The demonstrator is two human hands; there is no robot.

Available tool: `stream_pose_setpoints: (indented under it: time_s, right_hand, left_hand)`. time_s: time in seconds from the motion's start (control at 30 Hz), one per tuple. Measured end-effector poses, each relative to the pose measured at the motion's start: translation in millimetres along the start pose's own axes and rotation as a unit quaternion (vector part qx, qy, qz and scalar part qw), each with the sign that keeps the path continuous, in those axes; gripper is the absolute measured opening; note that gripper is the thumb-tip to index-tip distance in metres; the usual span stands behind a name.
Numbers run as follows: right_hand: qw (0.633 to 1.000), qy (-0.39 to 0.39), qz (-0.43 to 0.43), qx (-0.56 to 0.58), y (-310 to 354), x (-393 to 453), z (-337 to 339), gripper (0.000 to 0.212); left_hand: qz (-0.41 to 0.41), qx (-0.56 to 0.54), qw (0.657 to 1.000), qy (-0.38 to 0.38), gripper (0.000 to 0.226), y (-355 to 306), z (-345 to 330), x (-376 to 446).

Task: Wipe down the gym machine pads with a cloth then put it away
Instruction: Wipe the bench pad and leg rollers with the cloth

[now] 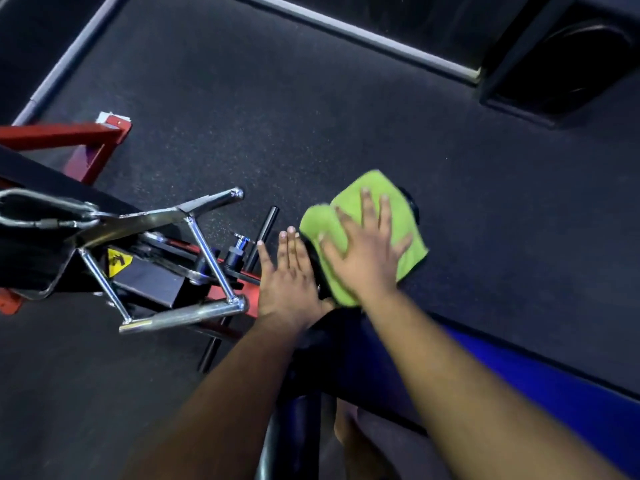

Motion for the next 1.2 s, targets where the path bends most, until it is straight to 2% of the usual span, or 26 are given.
stream_pose_setpoints:
  time_s: [0.07,0.1,0.17,0.23,0.27,0.33,0.37,0.4,0.47,0.5,0.53,0.57,0.6,0.67,0.73,0.77,0.87,0.9,1.03,1.13,1.2]
  right_hand:
    - [0.998,0.028,0.027,0.046,-3,-41,-15,0.065]
    - [0.997,0.034,0.032,0.057,-9,-45,-18,0.068]
    - [0.995,-0.002,0.009,0.094,-25,-22,-9,0.069]
    - [0.981,-0.068,-0.061,0.169,-42,8,3,0.066]
    - [0.963,-0.097,-0.106,0.227,-51,15,5,0.065]
    - [0.903,-0.132,-0.193,0.361,-65,3,-8,0.071]
    - [0.872,-0.135,-0.22,0.417,-64,-12,-18,0.075]
    - [0.861,-0.122,-0.226,0.439,-58,-29,-28,0.08]
    - [0.897,-0.094,-0.17,0.397,-38,-55,-38,0.084]
    - [0.918,-0.09,-0.13,0.364,-32,-58,-39,0.084]
    - [0.93,-0.096,-0.11,0.337,-32,-49,-35,0.082]
    - [0.936,-0.102,-0.113,0.318,-40,-30,-28,0.079]
    - [0.939,-0.101,-0.127,0.303,-47,-9,-17,0.076]
    - [0.94,-0.089,-0.172,0.281,-63,30,4,0.072]
    - [0.949,-0.06,-0.201,0.237,-59,34,11,0.072]
    - [0.964,-0.052,-0.176,0.19,-45,22,9,0.071]
    - [0.998,0.003,-0.016,0.053,3,-27,-12,0.068]
    - [0.999,0.027,0.016,0.023,5,-29,-16,0.066]
    - [0.995,0.059,0.04,-0.073,-9,57,11,0.061]
    - [0.991,0.077,-0.007,-0.11,-3,84,16,0.062]
    - [0.993,0.057,0.018,-0.106,10,52,9,0.063]
  left_hand:
    - [-0.011,0.025,1.0,-0.003,0.088,-2,2,0]
    - [-0.012,0.026,1.0,0.003,0.088,-3,2,-1]
    - [-0.003,0.005,1.0,0.007,0.11,-2,4,-2]
    - [0.006,-0.011,1.0,0.005,0.135,-1,3,-1]
    - [0.004,-0.01,1.0,0.004,0.139,-2,2,1]
    - [0.004,-0.01,1.0,0.002,0.138,-3,1,0]
    - [0.006,-0.009,1.0,-0.002,0.133,-1,2,0]
    - [0.008,-0.007,1.0,-0.007,0.124,0,4,-1]
    - [0.006,0.008,1.0,-0.019,0.094,-1,7,-1]
    - [0.007,0.015,1.0,-0.018,0.088,-2,7,-2]
    - [0.007,0.015,1.0,-0.014,0.093,-3,6,-2]
    - [0.009,0.008,1.0,-0.005,0.109,-3,6,-2]
    - [0.012,0.003,1.0,0.007,0.127,-3,5,0]
    - [0.009,0.007,1.0,0.011,0.144,-4,0,3]
    - [0.011,-0.002,1.0,0.005,0.147,-4,-1,2]
    - [0.013,-0.003,1.0,0.006,0.143,-3,0,0]
    - [-0.004,0.046,0.999,0.009,0.106,-3,0,1]
    - [-0.007,0.054,0.998,0.016,0.103,-3,0,1]
    - [0.021,0.011,1.0,0.017,0.148,-1,-3,4]
    - [0.02,-0.002,1.0,0.016,0.153,-1,-1,2]
    - [0.021,-0.008,0.999,0.027,0.151,0,0,2]
Point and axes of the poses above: each hand's wrist, its own x-axis towards the middle knuckle, its own z-axis out of the back of the hand, y = z × x, the point moved 7 cm from there along x, towards the middle knuckle, and after that the axes turned 4 degrees about y, right-handed, at the moved point
